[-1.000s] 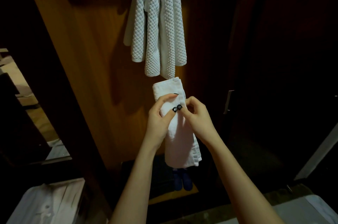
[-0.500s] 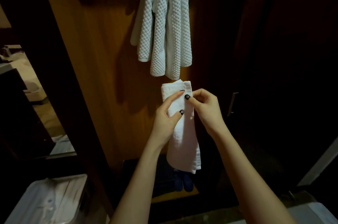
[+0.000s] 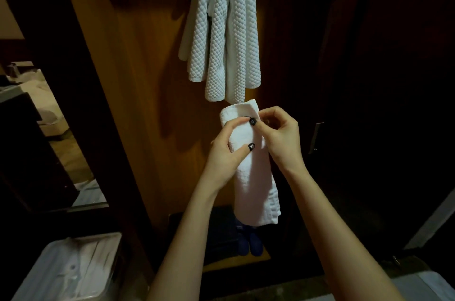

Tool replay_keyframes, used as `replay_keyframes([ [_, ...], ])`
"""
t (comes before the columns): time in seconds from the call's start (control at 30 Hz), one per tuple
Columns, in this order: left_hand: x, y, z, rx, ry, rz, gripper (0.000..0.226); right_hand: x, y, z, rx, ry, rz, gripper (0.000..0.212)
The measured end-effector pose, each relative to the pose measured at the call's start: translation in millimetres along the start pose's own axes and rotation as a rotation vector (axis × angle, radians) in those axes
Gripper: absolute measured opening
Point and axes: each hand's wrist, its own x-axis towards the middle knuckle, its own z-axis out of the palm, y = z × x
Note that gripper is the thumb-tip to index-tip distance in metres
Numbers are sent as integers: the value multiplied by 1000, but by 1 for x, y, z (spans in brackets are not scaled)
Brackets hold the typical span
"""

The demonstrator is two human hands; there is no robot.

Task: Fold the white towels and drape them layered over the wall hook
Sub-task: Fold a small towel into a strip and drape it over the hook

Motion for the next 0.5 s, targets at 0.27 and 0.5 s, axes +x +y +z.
replay_keyframes([
  [0.27, 21, 3, -1, 26, 123, 4, 42, -12, 18, -17, -18, -181, 60, 19],
  [0.5, 49, 0, -8, -156, 209, -57, 45, -35, 38, -41, -251, -359, 219, 49],
])
